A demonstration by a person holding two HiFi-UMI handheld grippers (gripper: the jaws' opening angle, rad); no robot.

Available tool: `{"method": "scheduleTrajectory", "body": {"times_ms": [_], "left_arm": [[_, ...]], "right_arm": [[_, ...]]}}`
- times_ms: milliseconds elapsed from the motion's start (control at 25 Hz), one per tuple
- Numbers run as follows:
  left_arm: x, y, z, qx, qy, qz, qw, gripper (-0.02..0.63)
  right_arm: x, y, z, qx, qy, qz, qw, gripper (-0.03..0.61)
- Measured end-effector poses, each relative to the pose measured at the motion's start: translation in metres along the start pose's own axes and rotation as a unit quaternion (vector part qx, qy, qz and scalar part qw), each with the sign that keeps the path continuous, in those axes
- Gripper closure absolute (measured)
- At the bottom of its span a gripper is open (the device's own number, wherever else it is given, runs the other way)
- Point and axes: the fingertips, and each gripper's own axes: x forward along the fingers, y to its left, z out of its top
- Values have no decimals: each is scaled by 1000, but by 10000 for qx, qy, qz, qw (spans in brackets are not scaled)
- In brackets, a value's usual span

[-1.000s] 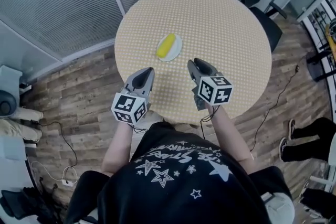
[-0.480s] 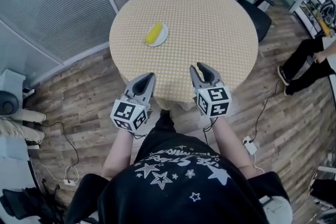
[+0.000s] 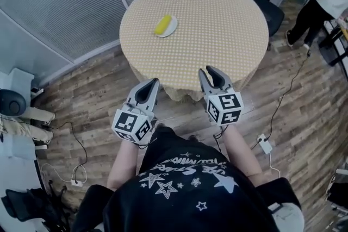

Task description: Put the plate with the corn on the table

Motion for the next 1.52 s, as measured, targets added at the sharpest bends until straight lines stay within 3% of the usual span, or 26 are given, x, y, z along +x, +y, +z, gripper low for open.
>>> {"method": "scheduleTrajectory", "body": {"times_ms": [240,400,680,1160,1520], "left_arm": [[-15,1,-3,-145,-100,-241,9996,606],[-35,5,-1,-32,-70,-497,9987,606],[-92,35,-2,-17,-113,-544,9985,606],[-198,81,-20,-226,-4,-821,9964,606],[-242,95,-27,-284,-25,-901,9955,606]], "right_arm": [[-13,27,2,-334,27,-99,9994,476],[-17,45,8,-345,-29,-344,9988,476],[-14,105,16,-508,-210,-634,9965,500],[-30,216,-13,-439,58,-986,9941,532],[-44,266,-27,-555,179,-1079,9925,532]]}}
